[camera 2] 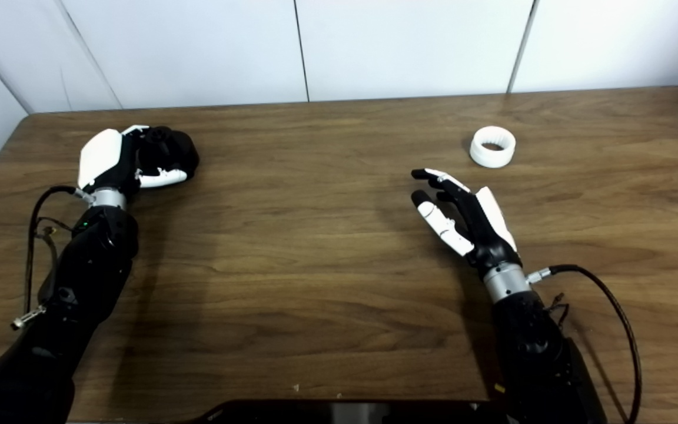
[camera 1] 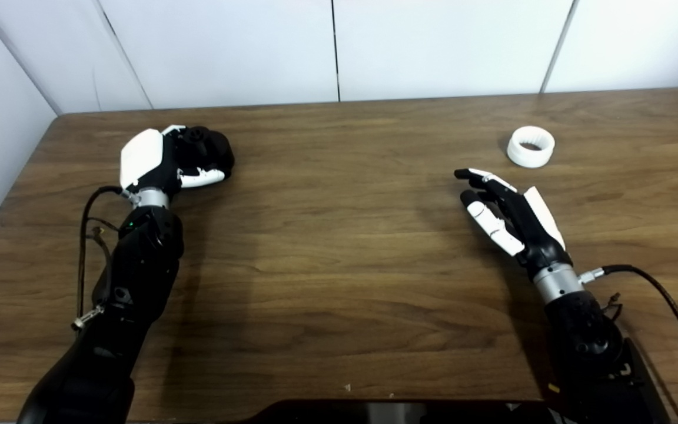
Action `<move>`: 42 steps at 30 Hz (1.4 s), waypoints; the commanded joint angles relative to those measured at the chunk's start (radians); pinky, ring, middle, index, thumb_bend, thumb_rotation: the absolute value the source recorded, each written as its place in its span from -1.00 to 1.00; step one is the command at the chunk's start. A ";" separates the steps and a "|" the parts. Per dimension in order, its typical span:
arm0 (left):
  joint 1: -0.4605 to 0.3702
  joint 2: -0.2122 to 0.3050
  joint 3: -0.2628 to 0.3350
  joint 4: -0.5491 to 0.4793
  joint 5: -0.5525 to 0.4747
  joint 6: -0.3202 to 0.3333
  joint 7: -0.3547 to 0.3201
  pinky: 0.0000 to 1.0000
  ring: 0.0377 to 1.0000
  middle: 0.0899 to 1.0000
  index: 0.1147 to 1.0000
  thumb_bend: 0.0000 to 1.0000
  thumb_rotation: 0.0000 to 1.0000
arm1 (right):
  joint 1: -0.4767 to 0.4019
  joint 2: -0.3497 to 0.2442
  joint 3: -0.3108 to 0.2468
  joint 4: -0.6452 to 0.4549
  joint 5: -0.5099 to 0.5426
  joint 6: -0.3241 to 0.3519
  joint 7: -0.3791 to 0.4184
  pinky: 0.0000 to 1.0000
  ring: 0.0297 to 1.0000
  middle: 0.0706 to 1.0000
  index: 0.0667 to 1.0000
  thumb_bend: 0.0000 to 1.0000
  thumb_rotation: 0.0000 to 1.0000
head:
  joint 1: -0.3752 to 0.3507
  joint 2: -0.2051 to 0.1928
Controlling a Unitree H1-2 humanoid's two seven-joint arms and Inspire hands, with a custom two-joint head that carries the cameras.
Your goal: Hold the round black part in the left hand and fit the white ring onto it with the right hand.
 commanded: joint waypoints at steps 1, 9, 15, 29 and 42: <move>-0.047 0.019 0.005 -0.012 0.005 -0.003 0.031 0.94 0.53 0.39 0.35 0.76 -0.47 | -0.021 -0.006 -0.009 -0.028 0.006 -0.018 -0.003 0.69 0.75 0.74 0.59 0.09 0.80 | 0.001 0.001; -0.045 0.014 0.003 -0.005 0.002 -0.001 0.056 0.93 0.50 0.29 0.28 0.72 -0.43 | -0.023 -0.008 -0.010 -0.024 0.007 -0.028 -0.005 0.68 0.75 0.73 0.59 0.10 0.81 | 0.003 0.004; -0.042 0.011 0.005 -0.006 -0.004 0.001 0.055 0.90 0.50 0.28 0.26 0.75 -0.43 | -0.022 -0.011 -0.014 -0.032 0.012 -0.024 -0.002 0.69 0.75 0.74 0.59 0.08 0.80 | 0.004 0.006; -0.016 0.002 -0.007 -0.025 -0.033 -0.020 0.035 0.97 0.52 0.27 0.27 0.89 -0.54 | -0.026 -0.011 -0.025 -0.035 0.013 -0.018 -0.002 0.68 0.75 0.75 0.60 0.07 0.79 | -0.003 0.006; 0.027 0.001 -0.035 -0.120 -0.050 -0.024 -0.043 1.00 0.63 0.38 0.37 0.95 -0.50 | -0.034 -0.018 -0.023 -0.034 0.011 -0.023 0.000 0.67 0.75 0.74 0.59 0.03 0.77 | 0.007 0.005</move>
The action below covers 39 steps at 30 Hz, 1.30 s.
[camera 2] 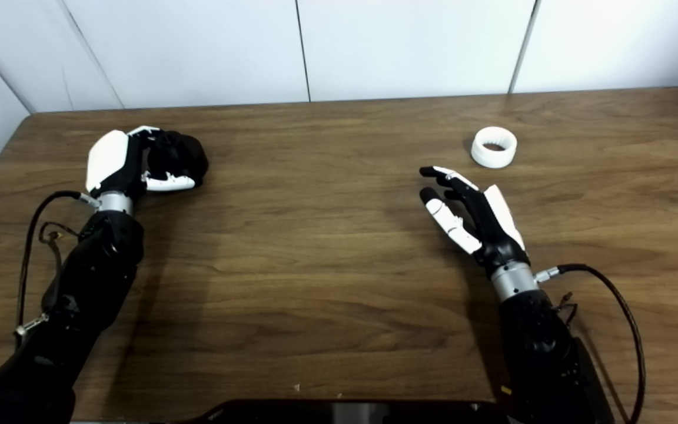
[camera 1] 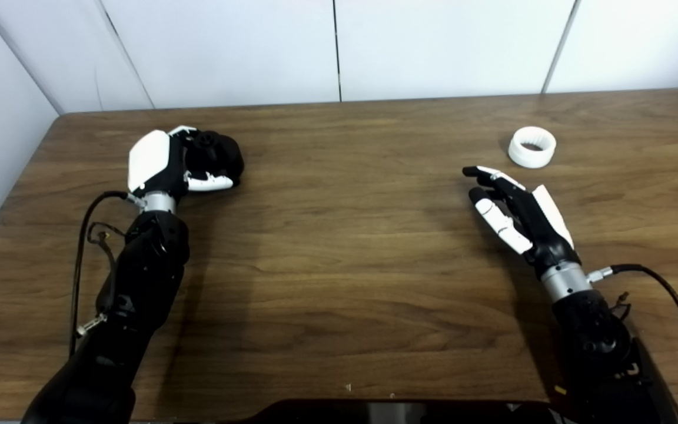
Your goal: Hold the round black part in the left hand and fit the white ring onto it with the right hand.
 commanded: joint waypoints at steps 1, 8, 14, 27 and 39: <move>-0.018 0.007 -0.005 -0.042 0.000 -0.002 -0.017 1.00 0.64 0.38 0.37 0.96 -0.50 | -0.034 -0.003 -0.006 -0.032 0.005 -0.020 -0.002 0.67 0.75 0.75 0.60 0.04 0.77 | 0.001 0.000; 0.009 -0.006 -0.011 -0.087 0.005 -0.002 -0.039 1.00 0.64 0.41 0.41 0.96 -0.48 | -0.033 0.000 -0.004 -0.036 0.005 -0.015 -0.002 0.69 0.75 0.75 0.61 0.04 0.76 | 0.001 0.001; 0.033 -0.019 -0.027 -0.114 0.018 -0.015 -0.040 0.98 0.61 0.41 0.42 0.95 -0.48 | -0.031 -0.003 -0.005 -0.037 0.006 -0.021 -0.002 0.68 0.74 0.74 0.60 0.05 0.78 | 0.004 -0.001; 0.098 -0.048 -0.069 -0.216 0.016 -0.054 -0.066 0.92 0.57 0.40 0.41 0.94 -0.45 | -0.043 -0.004 -0.008 -0.035 0.004 -0.029 -0.008 0.63 0.72 0.73 0.60 0.06 0.79 | 0.010 0.000; 0.153 -0.097 -0.096 -0.279 0.013 -0.110 -0.083 0.95 0.56 0.39 0.43 0.98 -0.42 | -0.052 -0.006 -0.025 -0.037 0.010 -0.034 -0.013 0.58 0.73 0.74 0.59 0.09 0.81 | 0.010 -0.001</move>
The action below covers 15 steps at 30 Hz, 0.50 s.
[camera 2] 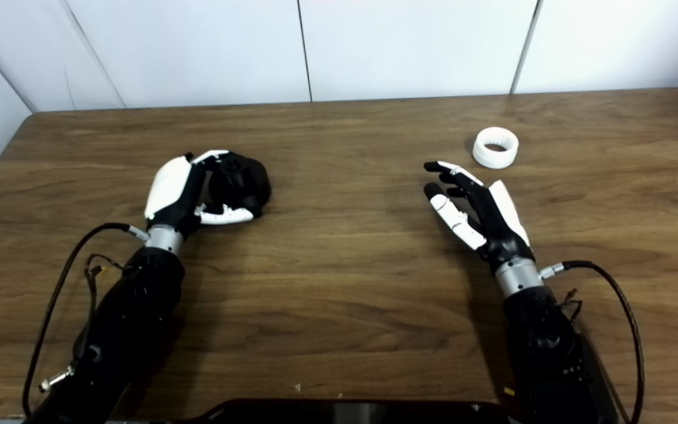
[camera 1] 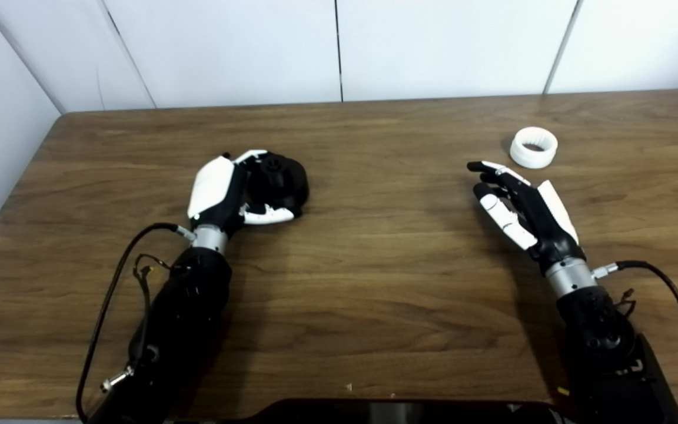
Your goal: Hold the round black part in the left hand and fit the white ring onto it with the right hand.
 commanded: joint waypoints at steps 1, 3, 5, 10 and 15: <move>-0.001 -0.010 -0.012 -0.046 0.006 -0.015 -0.022 0.95 0.55 0.39 0.43 0.98 -0.43 | -0.041 -0.004 -0.012 -0.035 0.010 -0.034 -0.013 0.58 0.73 0.75 0.59 0.09 0.81 | 0.001 0.001; 0.010 -0.022 -0.015 -0.068 -0.002 -0.017 -0.036 0.96 0.55 0.39 0.43 0.99 -0.45 | -0.043 -0.004 -0.014 -0.038 0.009 -0.035 -0.013 0.56 0.72 0.74 0.59 0.09 0.82 | 0.000 0.002; 0.020 -0.031 -0.020 -0.084 -0.005 -0.025 -0.047 0.98 0.56 0.39 0.43 0.99 -0.47 | -0.044 -0.004 -0.016 -0.038 0.012 -0.040 -0.012 0.55 0.72 0.74 0.60 0.10 0.82 | 0.000 0.002; 0.043 -0.047 -0.040 -0.124 0.000 -0.051 -0.065 0.92 0.57 0.39 0.44 1.00 -0.42 | -0.047 -0.003 -0.019 -0.035 0.019 -0.048 -0.014 0.52 0.71 0.74 0.60 0.14 0.81 | 0.002 0.003; 0.060 -0.066 -0.056 -0.161 0.007 -0.047 -0.090 0.91 0.58 0.41 0.43 1.00 -0.42 | -0.049 -0.002 -0.020 -0.041 0.013 -0.037 -0.014 0.57 0.71 0.74 0.60 0.18 0.84 | 0.000 0.002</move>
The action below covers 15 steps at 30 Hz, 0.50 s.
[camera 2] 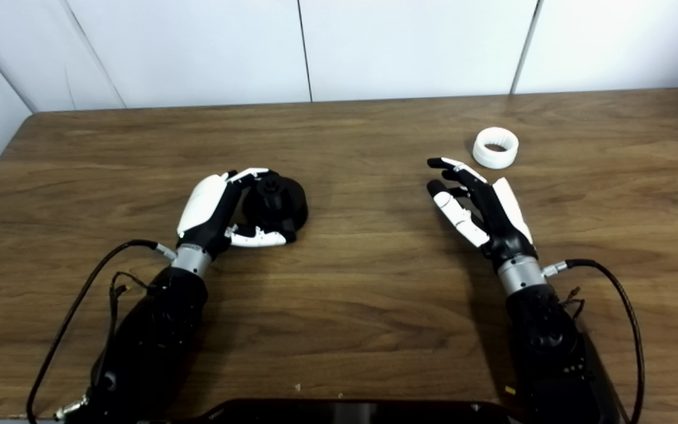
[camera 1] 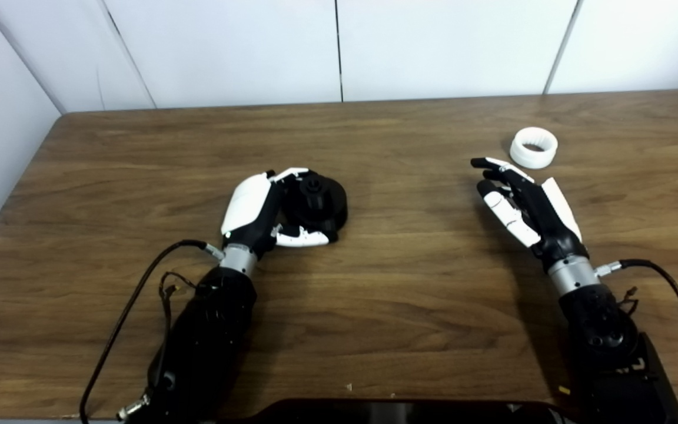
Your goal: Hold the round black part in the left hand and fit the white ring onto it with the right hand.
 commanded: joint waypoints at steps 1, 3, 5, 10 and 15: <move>-0.015 -0.009 -0.014 -0.042 0.006 -0.016 -0.027 0.92 0.58 0.41 0.43 1.00 -0.43 | -0.045 -0.002 -0.011 -0.041 0.007 -0.031 -0.014 0.57 0.71 0.74 0.60 0.18 0.84 | 0.001 0.002; -0.009 -0.012 -0.023 -0.057 0.007 -0.016 -0.044 0.94 0.58 0.41 0.44 1.00 -0.43 | -0.046 -0.004 -0.013 -0.040 0.008 -0.031 -0.013 0.58 0.72 0.75 0.61 0.19 0.84 | 0.001 0.002; -0.004 -0.016 -0.029 -0.069 0.009 -0.013 -0.061 0.95 0.59 0.40 0.45 1.00 -0.42 | -0.047 -0.005 -0.014 -0.040 0.007 -0.033 -0.014 0.59 0.72 0.75 0.61 0.20 0.83 | 0.001 0.002; 0.009 -0.026 -0.039 -0.088 0.015 -0.015 -0.082 0.96 0.60 0.41 0.44 0.99 -0.42 | -0.048 -0.005 -0.015 -0.038 0.004 -0.036 -0.016 0.59 0.71 0.74 0.61 0.19 0.83 | -0.006 0.001; 0.023 -0.035 -0.046 -0.100 -0.005 -0.037 -0.099 0.97 0.60 0.41 0.43 1.00 -0.40 | -0.049 -0.002 -0.015 -0.039 0.002 -0.038 -0.021 0.58 0.70 0.74 0.61 0.16 0.81 | -0.017 0.000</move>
